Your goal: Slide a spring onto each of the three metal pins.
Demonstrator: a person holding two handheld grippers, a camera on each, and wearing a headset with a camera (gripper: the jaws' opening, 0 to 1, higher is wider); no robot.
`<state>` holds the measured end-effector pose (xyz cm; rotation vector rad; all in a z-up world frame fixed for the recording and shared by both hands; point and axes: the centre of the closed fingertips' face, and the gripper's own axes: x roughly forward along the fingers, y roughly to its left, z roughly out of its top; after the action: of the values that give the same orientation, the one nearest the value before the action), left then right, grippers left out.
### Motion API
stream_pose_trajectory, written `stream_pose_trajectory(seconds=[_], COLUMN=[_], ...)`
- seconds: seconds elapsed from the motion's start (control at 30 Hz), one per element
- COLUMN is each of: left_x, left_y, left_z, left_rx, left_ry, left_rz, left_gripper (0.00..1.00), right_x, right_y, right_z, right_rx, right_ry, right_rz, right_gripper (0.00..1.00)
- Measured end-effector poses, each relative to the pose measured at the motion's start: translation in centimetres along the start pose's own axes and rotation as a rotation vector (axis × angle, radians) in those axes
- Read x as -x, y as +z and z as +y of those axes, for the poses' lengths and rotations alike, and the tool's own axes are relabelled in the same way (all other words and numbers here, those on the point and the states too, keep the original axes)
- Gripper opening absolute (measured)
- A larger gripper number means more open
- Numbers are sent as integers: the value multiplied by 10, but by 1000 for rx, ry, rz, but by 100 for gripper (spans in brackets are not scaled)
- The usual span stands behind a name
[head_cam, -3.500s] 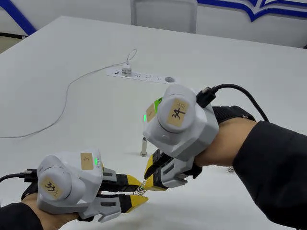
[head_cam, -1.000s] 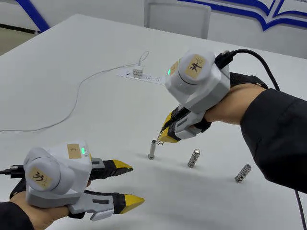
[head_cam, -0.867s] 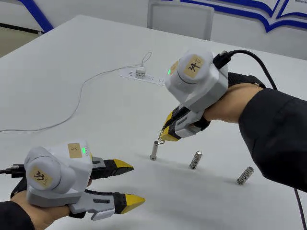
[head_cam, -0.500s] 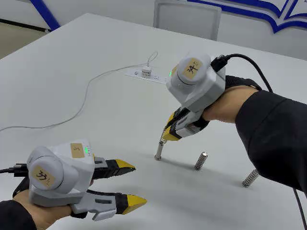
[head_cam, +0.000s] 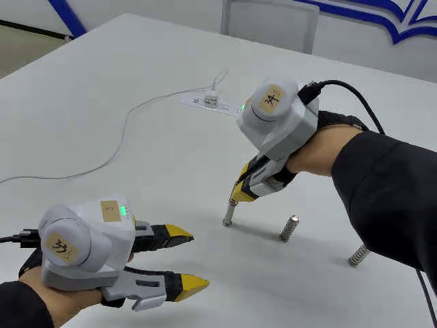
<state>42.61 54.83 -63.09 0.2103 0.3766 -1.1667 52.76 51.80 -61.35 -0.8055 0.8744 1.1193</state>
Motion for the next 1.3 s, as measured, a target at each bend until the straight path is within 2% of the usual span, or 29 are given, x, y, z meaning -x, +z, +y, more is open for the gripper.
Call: stream_pose_trajectory(seconds=[0.73, 1.07, 1.3], left_x=[-5, -8, -8], left_y=[-9, -8, -9], left_z=[2, 4, 4], left_rx=[27, 35, 32], left_ry=[-10, -13, -15], left_rz=[9, 9, 15], left_gripper=[42, 42, 42], right_x=[-35, -46, -45], right_y=[-15, -19, -19], right_z=[1, 0, 0], right_rx=[-32, -43, -47], right_ry=[25, 37, 33], right_rz=[43, 51, 40], right_gripper=[12, 12, 13])
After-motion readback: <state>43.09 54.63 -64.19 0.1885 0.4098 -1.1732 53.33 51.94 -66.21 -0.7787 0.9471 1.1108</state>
